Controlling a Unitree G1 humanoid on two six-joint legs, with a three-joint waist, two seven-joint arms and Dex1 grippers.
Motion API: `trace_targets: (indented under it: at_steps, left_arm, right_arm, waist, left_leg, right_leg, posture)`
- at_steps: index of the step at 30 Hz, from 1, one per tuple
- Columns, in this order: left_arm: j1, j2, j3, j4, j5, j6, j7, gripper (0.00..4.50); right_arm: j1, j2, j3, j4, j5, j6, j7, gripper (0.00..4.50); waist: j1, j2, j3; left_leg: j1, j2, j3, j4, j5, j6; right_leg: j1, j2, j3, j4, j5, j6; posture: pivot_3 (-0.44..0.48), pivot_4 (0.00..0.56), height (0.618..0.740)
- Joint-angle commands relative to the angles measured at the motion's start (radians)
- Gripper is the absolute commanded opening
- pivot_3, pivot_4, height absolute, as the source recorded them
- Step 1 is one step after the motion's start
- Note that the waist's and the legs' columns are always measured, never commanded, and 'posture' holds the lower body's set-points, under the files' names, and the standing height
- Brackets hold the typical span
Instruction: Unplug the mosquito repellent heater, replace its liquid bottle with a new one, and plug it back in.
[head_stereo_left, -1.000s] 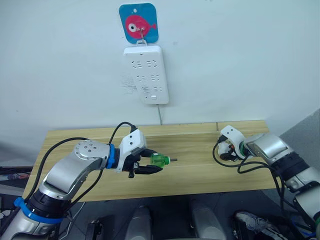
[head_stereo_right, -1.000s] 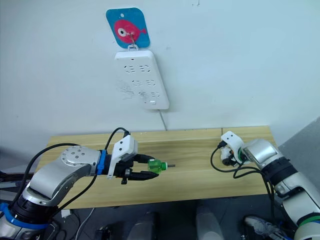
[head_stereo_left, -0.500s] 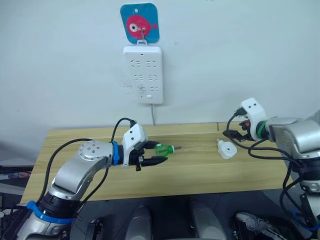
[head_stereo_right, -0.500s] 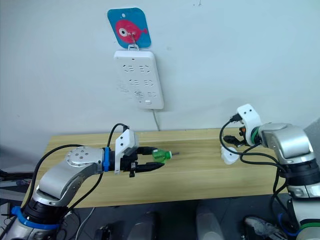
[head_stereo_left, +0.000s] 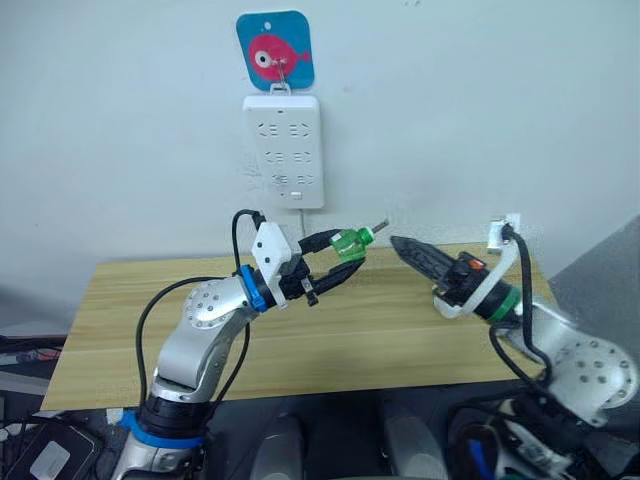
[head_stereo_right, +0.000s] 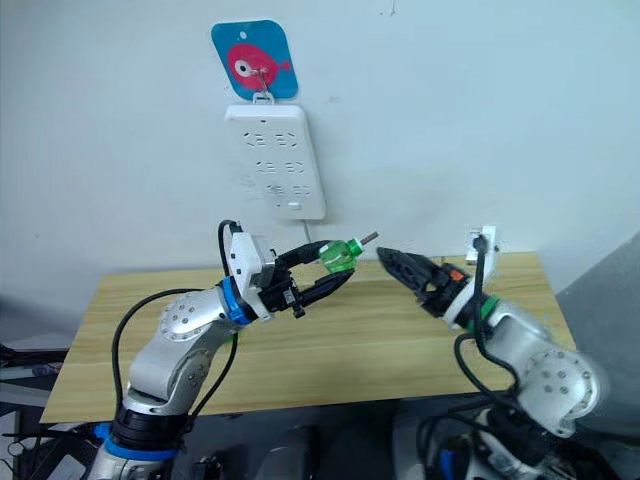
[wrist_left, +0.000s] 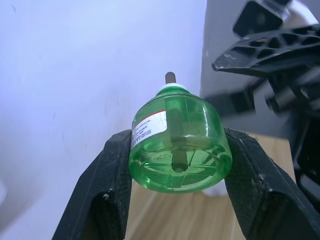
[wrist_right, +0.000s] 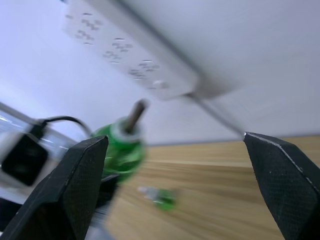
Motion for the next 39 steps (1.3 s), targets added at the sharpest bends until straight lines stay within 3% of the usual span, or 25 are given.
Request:
trace_targets:
  at_steps: [1,5,17,20,27,29,35,39]
  left_arm:
    - [-0.008,-0.025,0.004,-0.025,0.005,-0.033,0.036,2.22]
    - [-0.014,-0.033,-0.012,-0.025,0.023,-0.043,0.048,2.22]
    - [-0.016,-0.039,-0.028,-0.043,0.030,-0.035,0.072,2.22]
    - [-0.016,-0.042,-0.033,-0.045,0.031,-0.037,0.074,2.22]
    - [-0.011,-0.050,-0.043,-0.047,0.035,-0.052,0.078,2.22]
    - [-0.004,-0.044,-0.047,-0.047,0.039,-0.060,0.070,2.22]
    - [0.007,-0.037,-0.042,-0.026,0.060,-0.080,0.077,2.22]
    - [0.028,0.028,-0.030,-0.022,0.055,-0.046,0.035,3.62]
  right_arm:
    - [-0.041,0.101,-0.026,0.000,0.069,-0.026,-0.067,4.50]
    - [-0.058,0.142,0.011,0.045,0.132,-0.081,-0.148,4.50]
    - [0.007,0.099,0.216,0.146,0.402,-0.271,-0.347,4.50]
    - [0.024,0.076,0.274,0.168,0.472,-0.329,-0.400,3.90]
    - [0.058,-0.005,0.370,0.196,0.626,-0.452,-0.498,1.38]
    - [0.064,-0.027,0.392,0.201,0.665,-0.483,-0.517,0.84]
    - [0.079,-0.096,0.463,0.210,0.753,-0.563,-0.548,0.85]
    - [0.077,-0.162,0.488,0.225,0.747,-0.605,-0.534,0.85]
  waist:
    - [-0.002,0.000,-0.001]
    - [-0.006,0.001,-0.005]
    - [-0.023,0.002,-0.008]
    - [-0.023,0.002,-0.010]
    - [-0.023,0.001,-0.011]
    - [-0.023,0.001,-0.011]
    - [-0.022,0.001,-0.012]
    - [-0.024,0.001,-0.012]
  left_leg:
    - [0.000,0.000,0.000,0.000,0.000,0.000]
    - [0.000,0.000,-0.001,0.000,0.000,0.000]
    - [0.000,0.000,-0.001,0.000,0.000,0.000]
    - [0.000,0.000,-0.001,0.000,0.000,0.000]
    - [0.000,0.000,-0.001,0.000,0.000,0.000]
    - [0.000,0.000,-0.001,0.000,0.000,0.000]
    - [0.000,0.000,-0.001,0.000,0.000,0.000]
    - [0.000,0.001,-0.001,-0.001,0.000,0.000]
  right_leg:
    - [0.000,0.000,0.000,0.000,0.000,0.000]
    - [0.000,0.000,-0.001,0.000,0.000,0.000]
    - [0.000,0.001,-0.001,0.000,0.000,0.000]
    - [0.000,0.000,-0.001,0.000,0.000,0.000]
    - [0.000,0.001,-0.001,0.000,0.000,0.000]
    - [0.000,0.001,-0.001,0.000,0.000,0.000]
    - [0.000,0.001,-0.001,0.000,0.000,0.000]
    - [0.000,0.001,-0.001,0.000,0.000,0.000]
  posture:
    - [-0.139,0.166,0.725]
    - [-0.135,0.164,0.725]
    - [-0.123,0.157,0.725]
    - [-0.119,0.155,0.725]
    - [-0.118,0.155,0.725]
    - [-0.117,0.154,0.725]
    - [-0.112,0.154,0.725]
    - [-0.104,0.156,0.725]
